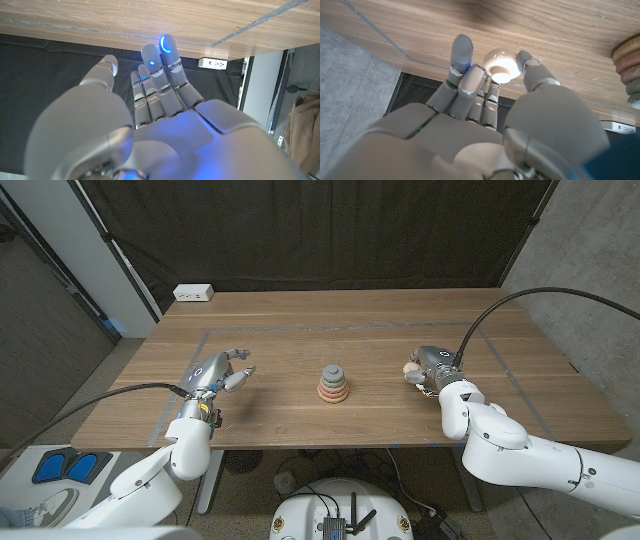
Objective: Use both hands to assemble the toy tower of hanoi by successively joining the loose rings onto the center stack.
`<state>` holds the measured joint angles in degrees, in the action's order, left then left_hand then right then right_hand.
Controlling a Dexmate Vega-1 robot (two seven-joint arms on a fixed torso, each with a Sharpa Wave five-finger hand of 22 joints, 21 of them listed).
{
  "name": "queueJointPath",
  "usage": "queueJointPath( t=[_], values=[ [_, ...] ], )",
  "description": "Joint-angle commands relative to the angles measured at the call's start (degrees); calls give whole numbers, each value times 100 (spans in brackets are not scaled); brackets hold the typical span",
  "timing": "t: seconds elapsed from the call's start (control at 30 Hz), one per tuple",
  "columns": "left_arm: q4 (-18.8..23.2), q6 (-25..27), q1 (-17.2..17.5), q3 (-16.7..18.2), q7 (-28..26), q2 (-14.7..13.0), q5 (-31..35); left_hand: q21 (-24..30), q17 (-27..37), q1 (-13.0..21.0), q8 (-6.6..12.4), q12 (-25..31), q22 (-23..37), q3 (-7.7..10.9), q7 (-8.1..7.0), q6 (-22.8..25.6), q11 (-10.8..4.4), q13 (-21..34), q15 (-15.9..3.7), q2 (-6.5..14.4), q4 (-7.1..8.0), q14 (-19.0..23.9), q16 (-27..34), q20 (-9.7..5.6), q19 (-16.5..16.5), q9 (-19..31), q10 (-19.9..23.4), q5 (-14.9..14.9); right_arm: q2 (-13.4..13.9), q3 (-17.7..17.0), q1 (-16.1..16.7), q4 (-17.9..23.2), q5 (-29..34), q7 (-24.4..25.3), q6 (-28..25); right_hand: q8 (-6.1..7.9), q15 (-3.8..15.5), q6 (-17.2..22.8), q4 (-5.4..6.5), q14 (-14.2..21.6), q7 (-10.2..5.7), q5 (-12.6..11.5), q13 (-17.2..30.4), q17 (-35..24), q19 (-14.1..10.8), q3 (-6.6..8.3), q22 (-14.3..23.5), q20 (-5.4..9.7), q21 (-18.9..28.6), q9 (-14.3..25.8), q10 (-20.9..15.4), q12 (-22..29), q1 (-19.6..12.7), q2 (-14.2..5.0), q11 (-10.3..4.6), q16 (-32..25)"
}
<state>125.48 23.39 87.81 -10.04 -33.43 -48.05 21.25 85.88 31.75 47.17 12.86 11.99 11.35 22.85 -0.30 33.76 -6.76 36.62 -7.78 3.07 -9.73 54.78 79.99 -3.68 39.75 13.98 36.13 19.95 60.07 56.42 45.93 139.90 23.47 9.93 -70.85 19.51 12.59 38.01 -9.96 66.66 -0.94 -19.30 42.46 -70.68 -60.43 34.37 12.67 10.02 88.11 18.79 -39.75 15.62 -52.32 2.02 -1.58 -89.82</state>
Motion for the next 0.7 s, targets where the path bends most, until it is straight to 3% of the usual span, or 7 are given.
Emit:
queueJointPath(
  t=[0.03,0.57,0.7],
  values=[
    [33,22,23,22,-16,-6,25,56,-5,26,0,-16,12,69,-3,54,-2,13,-484,-44,-2,43,8,-814,52,28,54,45,72,96,-104,226,338,-248,-49,27,-21,238,33,36,-161,-43,30,-25,-9,-2,26,261,-26,27,-801,-18,-330,-305,-719,24],
    [49,58,-24,-90,-81,46,142,71,-13,30,-6,-23,2,93,-12,57,-9,9,-484,-59,-1,69,17,-813,52,34,56,41,263,45,-46,402,853,-715,361,8,-21,253,34,4,-160,-53,37,-25,20,-14,28,262,-35,27,-848,-79,-334,-314,-711,30],
    [-8,21,-85,-133,-112,107,110,71,-15,30,-4,-22,-2,98,-8,64,-6,11,-484,-62,-1,72,18,-814,47,35,58,40,321,-226,124,425,811,-756,693,4,-21,255,34,0,-153,-55,49,-24,17,-16,32,262,-32,31,-847,-90,-337,-318,-708,30]
  ],
)
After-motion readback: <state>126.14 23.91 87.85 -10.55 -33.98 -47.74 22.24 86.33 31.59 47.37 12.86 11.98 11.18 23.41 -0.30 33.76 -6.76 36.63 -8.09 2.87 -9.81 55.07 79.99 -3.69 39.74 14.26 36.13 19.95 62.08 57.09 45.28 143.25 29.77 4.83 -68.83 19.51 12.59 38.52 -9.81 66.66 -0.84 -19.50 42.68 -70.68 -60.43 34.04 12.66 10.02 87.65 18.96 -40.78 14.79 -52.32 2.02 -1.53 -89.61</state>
